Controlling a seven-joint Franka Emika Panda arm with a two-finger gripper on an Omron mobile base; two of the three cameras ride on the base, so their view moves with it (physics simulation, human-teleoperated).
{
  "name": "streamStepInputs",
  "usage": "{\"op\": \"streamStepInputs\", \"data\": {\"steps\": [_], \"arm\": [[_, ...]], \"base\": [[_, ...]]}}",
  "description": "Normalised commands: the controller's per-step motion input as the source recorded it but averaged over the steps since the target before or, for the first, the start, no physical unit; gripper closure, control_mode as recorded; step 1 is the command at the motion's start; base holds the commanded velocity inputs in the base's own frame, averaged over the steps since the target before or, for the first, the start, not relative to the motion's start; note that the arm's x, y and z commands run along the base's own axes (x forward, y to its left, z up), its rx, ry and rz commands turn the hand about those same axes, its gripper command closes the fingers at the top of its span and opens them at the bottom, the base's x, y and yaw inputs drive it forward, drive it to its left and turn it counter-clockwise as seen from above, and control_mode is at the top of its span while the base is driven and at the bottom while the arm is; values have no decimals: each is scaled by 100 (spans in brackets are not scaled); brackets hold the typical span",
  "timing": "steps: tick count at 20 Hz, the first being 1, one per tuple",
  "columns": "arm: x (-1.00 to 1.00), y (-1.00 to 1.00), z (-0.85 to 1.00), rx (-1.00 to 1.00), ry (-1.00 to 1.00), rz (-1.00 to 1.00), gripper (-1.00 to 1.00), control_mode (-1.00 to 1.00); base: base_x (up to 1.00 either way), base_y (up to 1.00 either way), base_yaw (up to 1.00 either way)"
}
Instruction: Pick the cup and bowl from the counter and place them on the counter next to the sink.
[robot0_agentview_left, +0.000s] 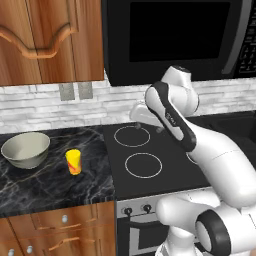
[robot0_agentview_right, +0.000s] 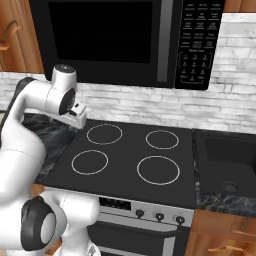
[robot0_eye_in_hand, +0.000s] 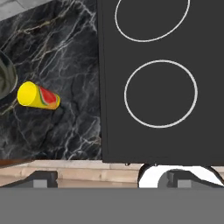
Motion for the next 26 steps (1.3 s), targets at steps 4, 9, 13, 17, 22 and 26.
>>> {"op": "streamStepInputs", "data": {"steps": [4,9,13,17,22,26], "arm": [[1,29,-10,0,3,0,-100,-100],[0,31,-20,0,0,-1,-100,-100],[0,27,-36,0,0,-2,-100,-100],[4,22,-29,0,0,0,-100,-100],[8,15,-9,0,0,-1,-100,-100],[11,35,-3,0,1,-1,-100,-100]], "base": [[0,0,0],[0,0,0],[0,0,0],[0,0,0],[0,0,0],[0,0,0]]}}
